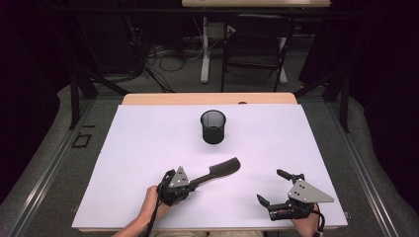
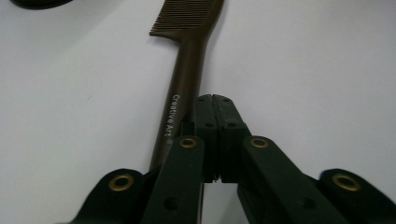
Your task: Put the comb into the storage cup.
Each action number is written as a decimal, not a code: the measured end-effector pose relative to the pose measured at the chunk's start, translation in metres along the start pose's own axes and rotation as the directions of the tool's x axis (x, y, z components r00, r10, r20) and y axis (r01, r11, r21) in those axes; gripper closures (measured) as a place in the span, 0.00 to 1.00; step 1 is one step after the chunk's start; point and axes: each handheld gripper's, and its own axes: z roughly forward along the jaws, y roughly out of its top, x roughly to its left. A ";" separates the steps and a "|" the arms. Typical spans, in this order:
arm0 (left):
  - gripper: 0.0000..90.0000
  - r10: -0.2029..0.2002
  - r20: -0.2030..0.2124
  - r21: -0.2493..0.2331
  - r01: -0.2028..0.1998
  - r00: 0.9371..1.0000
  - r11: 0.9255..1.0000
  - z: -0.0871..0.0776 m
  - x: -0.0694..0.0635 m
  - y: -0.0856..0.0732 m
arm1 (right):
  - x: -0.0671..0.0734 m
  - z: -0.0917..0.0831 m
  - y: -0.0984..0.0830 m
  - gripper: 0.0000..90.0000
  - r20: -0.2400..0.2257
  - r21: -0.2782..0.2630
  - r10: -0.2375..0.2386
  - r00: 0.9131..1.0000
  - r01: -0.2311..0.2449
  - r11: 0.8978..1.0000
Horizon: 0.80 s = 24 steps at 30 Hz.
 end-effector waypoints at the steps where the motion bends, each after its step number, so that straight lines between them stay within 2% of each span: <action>1: 0.94 0.004 0.012 -0.001 -0.004 1.000 1.000 -0.001 0.000 0.000 | 0.000 0.000 0.000 0.01 0.001 -0.003 -0.005 1.000 0.005 1.000; 3: 0.83 0.005 0.034 -0.005 -0.005 0.999 1.000 -0.003 -0.003 0.002 | -0.001 0.000 0.000 0.01 -0.001 -0.002 -0.005 1.000 0.005 1.000; 6: 0.67 0.011 0.044 -0.010 -0.010 0.999 1.000 -0.006 -0.005 0.004 | -0.002 0.001 -0.001 0.01 -0.002 0.002 0.000 1.000 0.000 1.000; 7: 0.67 0.008 0.041 -0.011 -0.008 0.999 1.000 -0.007 -0.006 0.005 | -0.002 0.001 -0.001 0.01 -0.002 0.002 0.000 1.000 0.000 1.000; 13: 0.42 -0.019 0.028 -0.019 0.019 0.999 1.000 -0.012 -0.003 0.006 | -0.001 0.000 0.000 0.01 -0.003 0.006 -0.008 1.000 0.008 1.000; 24: 0.19 -0.024 0.018 0.005 0.024 1.000 1.000 -0.014 0.003 0.008 | -0.001 0.001 -0.001 0.01 -0.006 0.010 -0.003 1.000 0.003 1.000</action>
